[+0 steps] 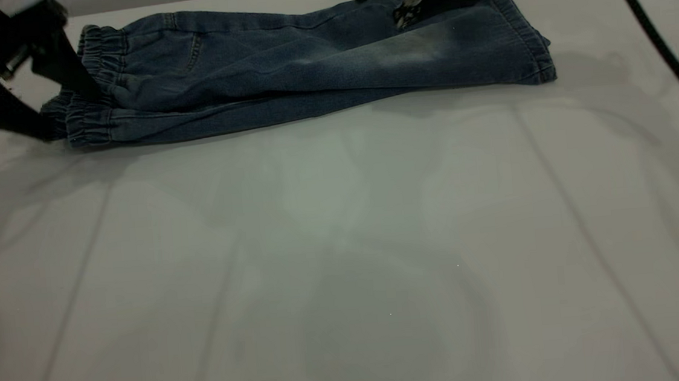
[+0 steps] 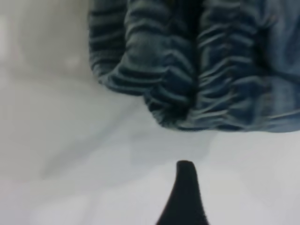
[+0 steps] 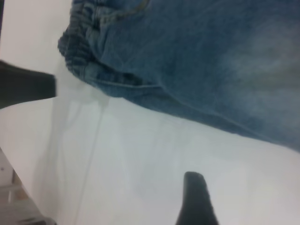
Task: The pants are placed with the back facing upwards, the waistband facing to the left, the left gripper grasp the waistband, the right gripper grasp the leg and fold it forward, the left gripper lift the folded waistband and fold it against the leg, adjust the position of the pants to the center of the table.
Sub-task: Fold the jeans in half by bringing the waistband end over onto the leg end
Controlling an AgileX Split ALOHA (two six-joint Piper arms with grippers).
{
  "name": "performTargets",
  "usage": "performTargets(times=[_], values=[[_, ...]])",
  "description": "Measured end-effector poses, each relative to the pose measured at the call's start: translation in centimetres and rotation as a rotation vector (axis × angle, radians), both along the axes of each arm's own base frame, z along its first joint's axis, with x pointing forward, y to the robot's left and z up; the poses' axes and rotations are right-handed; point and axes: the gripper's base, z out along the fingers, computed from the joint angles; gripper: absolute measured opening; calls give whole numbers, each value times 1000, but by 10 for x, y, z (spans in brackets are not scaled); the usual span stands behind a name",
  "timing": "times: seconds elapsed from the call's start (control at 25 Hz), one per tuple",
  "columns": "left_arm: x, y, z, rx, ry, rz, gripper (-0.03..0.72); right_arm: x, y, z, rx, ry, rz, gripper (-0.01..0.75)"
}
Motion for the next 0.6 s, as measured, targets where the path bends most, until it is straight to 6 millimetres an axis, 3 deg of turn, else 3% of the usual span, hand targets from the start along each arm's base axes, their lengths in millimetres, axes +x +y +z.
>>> performTargets(times=[0.16, 0.6], values=[[0, 0, -14, -8, 37, 23, 591, 0, 1, 0, -4, -3, 5, 460], [9, 3, -38, -46, 18, 215, 591, 0, 1, -1, -11, -9, -2, 467]])
